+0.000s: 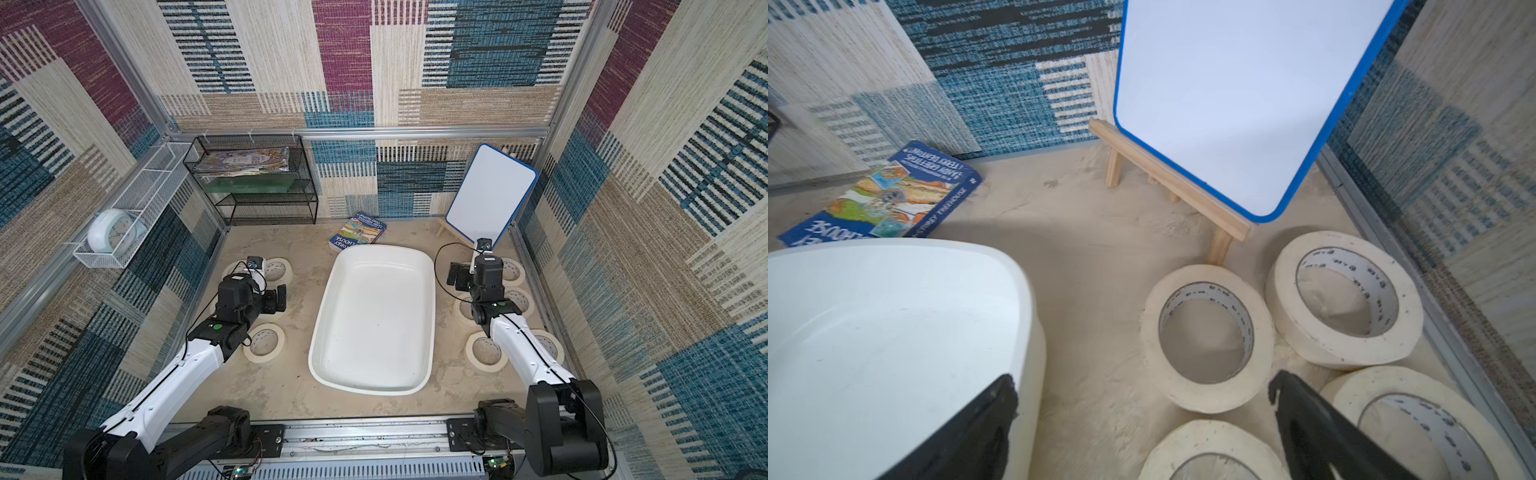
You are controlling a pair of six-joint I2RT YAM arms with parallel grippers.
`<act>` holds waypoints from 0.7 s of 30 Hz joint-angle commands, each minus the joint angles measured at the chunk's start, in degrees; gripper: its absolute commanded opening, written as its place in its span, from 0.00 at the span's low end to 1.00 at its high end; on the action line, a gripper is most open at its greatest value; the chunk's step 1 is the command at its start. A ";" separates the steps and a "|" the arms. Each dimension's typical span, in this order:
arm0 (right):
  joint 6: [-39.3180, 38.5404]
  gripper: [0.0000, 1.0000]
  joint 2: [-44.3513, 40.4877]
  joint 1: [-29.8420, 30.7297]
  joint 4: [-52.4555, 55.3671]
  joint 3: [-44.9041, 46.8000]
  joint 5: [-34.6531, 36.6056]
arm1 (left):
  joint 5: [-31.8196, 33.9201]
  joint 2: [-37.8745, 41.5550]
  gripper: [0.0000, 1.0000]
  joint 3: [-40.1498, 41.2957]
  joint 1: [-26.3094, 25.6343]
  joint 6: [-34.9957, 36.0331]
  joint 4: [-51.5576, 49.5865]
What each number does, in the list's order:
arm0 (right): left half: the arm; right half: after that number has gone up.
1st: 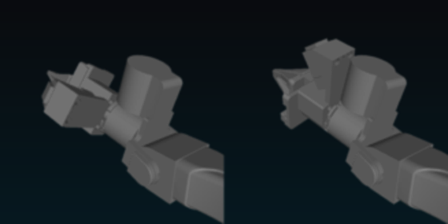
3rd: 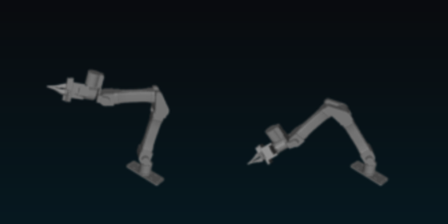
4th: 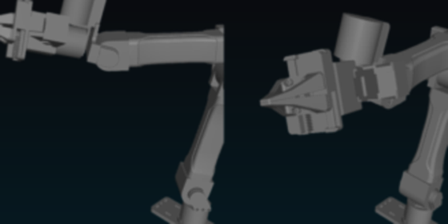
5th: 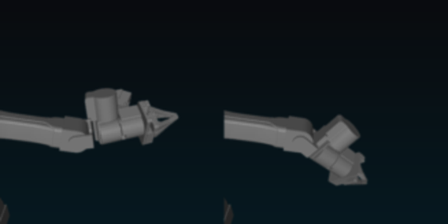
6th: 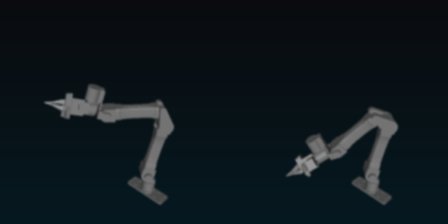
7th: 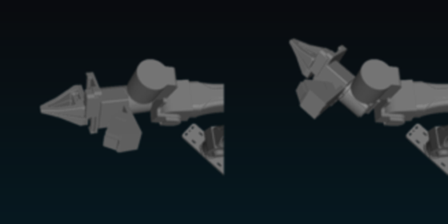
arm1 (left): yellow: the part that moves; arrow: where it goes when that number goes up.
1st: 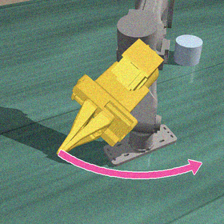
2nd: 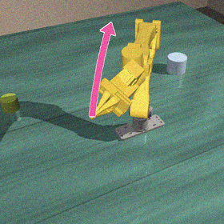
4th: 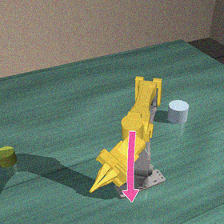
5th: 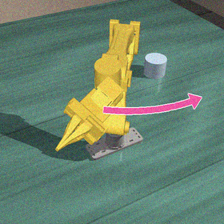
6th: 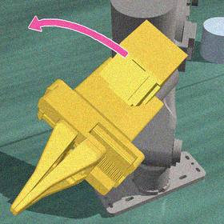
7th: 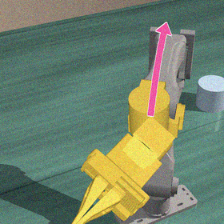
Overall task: Take out the art tape in the storage box
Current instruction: Reset both arms
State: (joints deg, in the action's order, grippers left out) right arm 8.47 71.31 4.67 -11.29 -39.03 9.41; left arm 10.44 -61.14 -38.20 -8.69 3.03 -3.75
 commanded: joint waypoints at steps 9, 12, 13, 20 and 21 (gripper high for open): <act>-8.24 0.99 9.81 -2.44 -34.58 8.71 -0.26 | -8.14 -8.59 0.99 9.58 6.05 3.83 23.57; -8.98 0.99 11.76 -2.90 -37.26 9.17 -0.65 | -11.44 -13.71 0.99 9.39 7.15 2.45 27.06; -9.85 0.99 12.20 -2.99 -38.76 9.24 -1.16 | -11.83 -15.70 0.99 9.04 7.19 2.55 27.57; -12.60 0.99 12.95 -3.88 -35.56 7.75 -1.47 | -14.39 -22.63 0.99 9.07 8.28 1.49 36.30; -12.52 0.99 12.33 -3.88 -34.03 7.82 -1.84 | -14.26 -23.82 0.99 9.26 8.32 1.49 37.52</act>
State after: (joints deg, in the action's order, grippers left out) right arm -2.79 84.42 0.78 -47.29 -30.68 8.49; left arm -1.52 -83.18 -29.15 -0.51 5.23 27.33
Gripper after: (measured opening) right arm 0.991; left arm 0.989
